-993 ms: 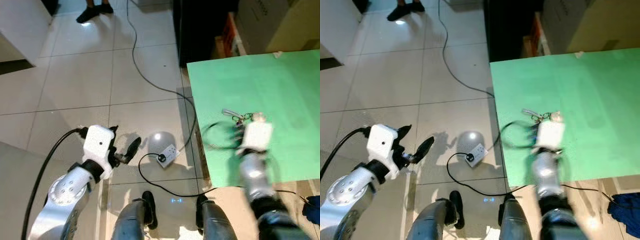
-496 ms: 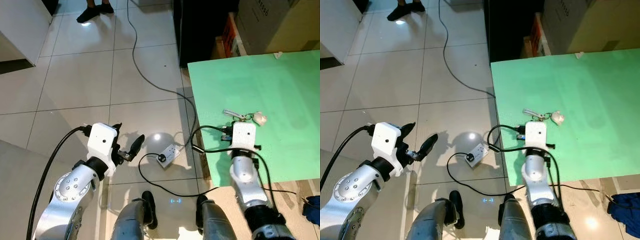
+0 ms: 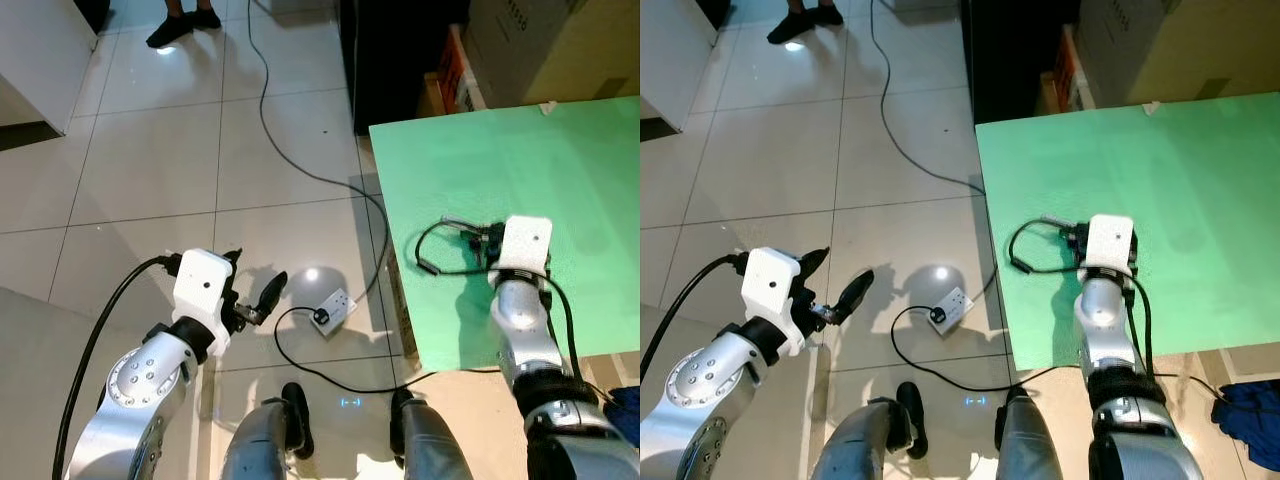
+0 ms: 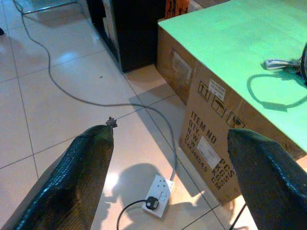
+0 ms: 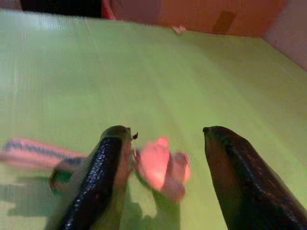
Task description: Hang keys on a hook
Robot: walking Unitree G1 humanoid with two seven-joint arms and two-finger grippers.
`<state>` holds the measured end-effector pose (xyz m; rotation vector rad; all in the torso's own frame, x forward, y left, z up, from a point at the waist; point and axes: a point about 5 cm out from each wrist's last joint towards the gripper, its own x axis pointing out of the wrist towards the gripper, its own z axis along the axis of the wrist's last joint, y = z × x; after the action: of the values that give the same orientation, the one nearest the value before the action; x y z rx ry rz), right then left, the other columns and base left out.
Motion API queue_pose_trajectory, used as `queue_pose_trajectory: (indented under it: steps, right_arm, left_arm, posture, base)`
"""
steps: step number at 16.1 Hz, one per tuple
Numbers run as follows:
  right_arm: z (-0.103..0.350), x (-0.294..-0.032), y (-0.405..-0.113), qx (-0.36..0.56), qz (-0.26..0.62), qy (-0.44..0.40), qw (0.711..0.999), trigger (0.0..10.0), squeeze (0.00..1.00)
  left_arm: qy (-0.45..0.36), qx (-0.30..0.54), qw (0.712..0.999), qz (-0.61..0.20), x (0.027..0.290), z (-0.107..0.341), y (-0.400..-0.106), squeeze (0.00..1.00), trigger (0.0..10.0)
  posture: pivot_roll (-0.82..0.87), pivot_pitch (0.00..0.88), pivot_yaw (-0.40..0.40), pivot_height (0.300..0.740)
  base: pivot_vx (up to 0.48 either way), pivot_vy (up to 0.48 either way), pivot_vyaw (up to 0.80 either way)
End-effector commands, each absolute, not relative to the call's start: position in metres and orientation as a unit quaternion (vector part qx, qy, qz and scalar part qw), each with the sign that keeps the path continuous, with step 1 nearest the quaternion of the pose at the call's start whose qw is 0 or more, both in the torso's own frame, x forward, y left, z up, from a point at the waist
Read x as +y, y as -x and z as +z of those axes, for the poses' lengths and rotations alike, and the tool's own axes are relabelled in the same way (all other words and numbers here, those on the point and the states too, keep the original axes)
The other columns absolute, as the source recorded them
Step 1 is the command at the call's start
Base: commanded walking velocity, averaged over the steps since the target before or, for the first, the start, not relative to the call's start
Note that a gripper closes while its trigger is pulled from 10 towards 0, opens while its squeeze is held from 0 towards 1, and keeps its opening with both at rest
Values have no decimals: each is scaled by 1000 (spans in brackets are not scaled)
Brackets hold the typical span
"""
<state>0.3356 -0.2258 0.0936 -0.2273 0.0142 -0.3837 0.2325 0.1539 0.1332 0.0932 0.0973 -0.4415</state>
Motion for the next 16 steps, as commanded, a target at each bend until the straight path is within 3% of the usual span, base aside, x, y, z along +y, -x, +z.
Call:
queue_pose_trajectory:
  steps: [1,7,8,9,13,16]
  right_arm:
    - [86,-227,-333,21,-189,108,976,10000,1000]
    - [97,-225,-347,16,-174,119,977,10000,1000]
    - [101,-224,-353,26,-180,114,977,10000,702]
    - [106,-221,-358,26,-182,102,978,10000,0]
    - [110,-204,-368,41,-173,77,981,10000,0]
    - [96,-210,-362,78,-201,69,974,10000,0]
  left_arm:
    - [-54,51,975,-211,160,134,-227,0,10000]
    - [-60,56,976,-203,163,134,-218,0,10000]
    - [-60,59,976,-203,162,133,-215,0,10000]
    - [-59,60,976,-202,162,132,-212,0,10000]
    - [-55,65,976,-199,159,131,-206,0,10000]
    - [-55,68,977,-197,160,130,-204,0,10000]
  posture:
    - [8,324,87,740]
    - [38,340,75,740]
    - [43,344,72,740]
    - [48,349,65,740]
    - [59,362,56,740]
    - [64,378,53,740]
  base:
    - [0,0,0]
    - [0,0,0]
    - [0,0,0]
    - [0,0,0]
    - [0,0,0]
    - [0,0,0]
